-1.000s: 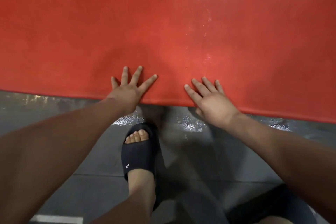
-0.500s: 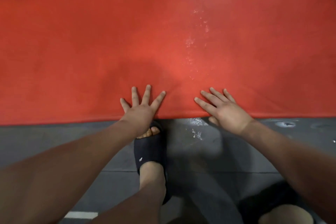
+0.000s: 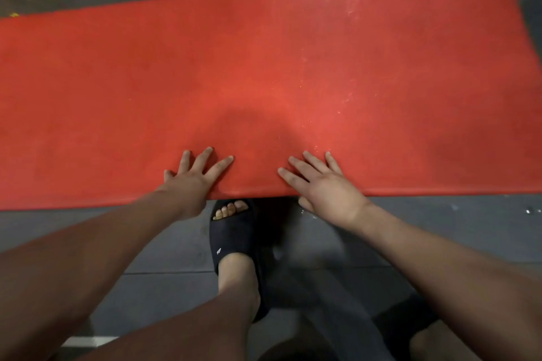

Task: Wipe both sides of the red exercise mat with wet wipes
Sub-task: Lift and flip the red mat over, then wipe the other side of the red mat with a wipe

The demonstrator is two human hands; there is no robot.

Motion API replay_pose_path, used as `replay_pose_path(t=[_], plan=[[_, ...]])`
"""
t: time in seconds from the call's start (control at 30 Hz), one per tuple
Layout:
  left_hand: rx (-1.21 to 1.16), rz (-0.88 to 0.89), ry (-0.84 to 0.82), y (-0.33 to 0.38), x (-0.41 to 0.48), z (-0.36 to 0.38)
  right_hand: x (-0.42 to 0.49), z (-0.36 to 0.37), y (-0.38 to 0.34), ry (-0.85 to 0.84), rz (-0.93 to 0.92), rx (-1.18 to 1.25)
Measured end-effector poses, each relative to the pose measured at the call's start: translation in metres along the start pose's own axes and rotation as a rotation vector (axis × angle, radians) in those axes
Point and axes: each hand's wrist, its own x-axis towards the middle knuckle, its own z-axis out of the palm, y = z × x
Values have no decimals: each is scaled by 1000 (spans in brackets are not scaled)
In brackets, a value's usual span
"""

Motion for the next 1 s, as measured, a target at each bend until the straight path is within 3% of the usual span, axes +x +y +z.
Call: replay_pose_path(t=[0.17,0.27,0.5,0.57,0.67,0.77,1.0], plan=[[122,127,-81,24,3,-69,-10,-27,3,-92,4,-66],[240,214,19,75,5,-144,-32,-70,34,-148,43,-54],[395,653,168,267,4,-246,-104,-177,149,-366,468,-231],[356,711,214,309,11,-253,-118,-188,171,-435,564,-235],[254,768,244,369,28,-238,-150,-184,195,-389,586,-170],[202,806,184,418,42,-205,-194,-159,214,-358,628,-113],[328,910,59,504,49,-157,-339,-96,246,-314,955,135]])
